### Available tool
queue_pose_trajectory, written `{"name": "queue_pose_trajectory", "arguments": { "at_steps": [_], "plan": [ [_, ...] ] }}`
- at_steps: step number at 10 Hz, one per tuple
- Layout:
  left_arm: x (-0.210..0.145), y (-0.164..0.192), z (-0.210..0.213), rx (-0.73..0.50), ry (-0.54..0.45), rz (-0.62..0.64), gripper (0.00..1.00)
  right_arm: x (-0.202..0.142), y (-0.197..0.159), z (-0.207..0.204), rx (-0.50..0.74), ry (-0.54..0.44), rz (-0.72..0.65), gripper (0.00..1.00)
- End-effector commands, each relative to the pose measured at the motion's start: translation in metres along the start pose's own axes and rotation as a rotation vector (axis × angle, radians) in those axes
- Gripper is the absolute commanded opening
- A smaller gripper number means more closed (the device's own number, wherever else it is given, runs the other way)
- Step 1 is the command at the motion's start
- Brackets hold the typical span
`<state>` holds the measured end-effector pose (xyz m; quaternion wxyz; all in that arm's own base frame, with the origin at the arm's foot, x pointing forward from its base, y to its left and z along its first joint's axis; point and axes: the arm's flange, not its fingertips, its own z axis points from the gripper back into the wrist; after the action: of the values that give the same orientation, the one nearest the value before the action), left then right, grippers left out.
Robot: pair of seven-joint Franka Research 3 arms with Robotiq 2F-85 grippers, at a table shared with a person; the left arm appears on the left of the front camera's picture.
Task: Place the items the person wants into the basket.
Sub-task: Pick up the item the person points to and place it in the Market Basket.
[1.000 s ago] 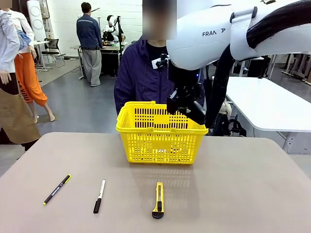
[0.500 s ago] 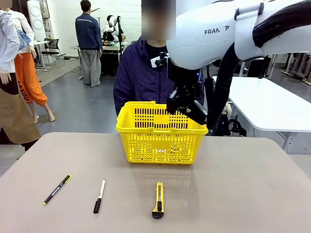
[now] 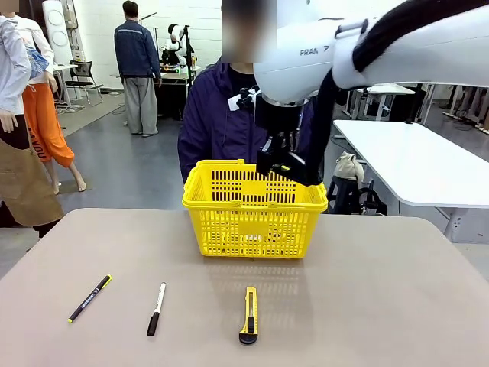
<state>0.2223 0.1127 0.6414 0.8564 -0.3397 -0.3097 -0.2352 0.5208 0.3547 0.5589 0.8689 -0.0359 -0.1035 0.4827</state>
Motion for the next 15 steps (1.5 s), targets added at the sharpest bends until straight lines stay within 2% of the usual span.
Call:
{"name": "queue_pose_trajectory", "arguments": {
  "at_steps": [1,5,10,15],
  "plan": [
    [0.0,0.002,0.001,-0.013,-0.005,-0.013,1.0,0.036,-0.019,-0.012,0.095,0.046,0.148,0.0],
    [0.0,0.002,0.001,-0.013,-0.005,-0.013,1.0,0.059,-0.047,-0.088,0.177,0.121,0.275,0.0],
    [0.0,0.002,0.001,-0.013,-0.005,-0.013,1.0,0.062,-0.073,-0.151,0.238,0.157,0.277,0.0],
    [0.0,0.002,0.001,-0.013,-0.005,-0.013,1.0,0.06,-0.08,-0.18,0.294,0.198,0.272,0.0]
  ]
}}
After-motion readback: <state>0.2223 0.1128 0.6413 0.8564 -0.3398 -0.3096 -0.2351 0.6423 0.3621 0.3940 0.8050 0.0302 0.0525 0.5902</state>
